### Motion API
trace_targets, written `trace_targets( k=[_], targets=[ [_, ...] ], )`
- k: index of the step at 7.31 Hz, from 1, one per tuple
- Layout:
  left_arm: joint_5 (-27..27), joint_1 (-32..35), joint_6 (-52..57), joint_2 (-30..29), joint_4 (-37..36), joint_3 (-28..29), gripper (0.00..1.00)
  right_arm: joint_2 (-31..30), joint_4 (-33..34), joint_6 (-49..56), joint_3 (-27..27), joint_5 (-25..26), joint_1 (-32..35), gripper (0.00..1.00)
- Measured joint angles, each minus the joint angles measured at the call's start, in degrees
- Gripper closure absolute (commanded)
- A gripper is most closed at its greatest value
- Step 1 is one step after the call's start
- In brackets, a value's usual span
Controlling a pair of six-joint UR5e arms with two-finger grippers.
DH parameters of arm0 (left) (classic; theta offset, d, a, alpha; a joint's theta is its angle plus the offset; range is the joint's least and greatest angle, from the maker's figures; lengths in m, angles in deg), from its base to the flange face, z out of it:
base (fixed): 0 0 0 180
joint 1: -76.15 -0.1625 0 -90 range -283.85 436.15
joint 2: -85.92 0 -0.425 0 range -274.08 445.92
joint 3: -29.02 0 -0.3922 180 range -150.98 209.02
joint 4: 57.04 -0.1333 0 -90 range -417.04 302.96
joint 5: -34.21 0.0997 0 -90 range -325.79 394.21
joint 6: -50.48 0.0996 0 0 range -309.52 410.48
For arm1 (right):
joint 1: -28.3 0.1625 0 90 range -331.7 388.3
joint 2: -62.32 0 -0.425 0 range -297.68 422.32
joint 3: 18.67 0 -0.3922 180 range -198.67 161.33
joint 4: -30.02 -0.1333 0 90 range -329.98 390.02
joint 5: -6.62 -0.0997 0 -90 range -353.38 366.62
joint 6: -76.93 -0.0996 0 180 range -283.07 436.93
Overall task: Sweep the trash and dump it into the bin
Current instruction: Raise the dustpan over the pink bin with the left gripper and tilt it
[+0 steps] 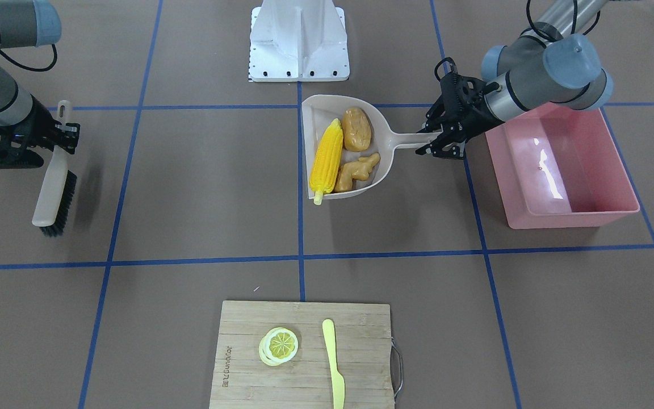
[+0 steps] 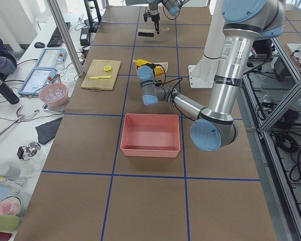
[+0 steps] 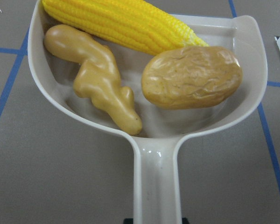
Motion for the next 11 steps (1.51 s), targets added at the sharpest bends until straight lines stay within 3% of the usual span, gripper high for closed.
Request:
trace_targets(
  k=[5, 8, 11],
  targets=[
    [-3.5, 15.4, -4.0, 15.5, 11.4, -2.9, 1.00, 0.3, -3.0, -0.2, -2.8, -4.2, -0.1, 1.00],
    [-7.9, 27.2, -4.6, 27.2, 13.7, -3.3, 1.00, 3.7, -3.1, -0.3, -5.9, -5.7, -0.2, 1.00],
    [-10.2, 35.9, -3.9, 33.6, 11.4, -3.4, 1.00, 5.1, -3.2, -0.3, -7.5, -5.8, -0.2, 1.00]
  ],
)
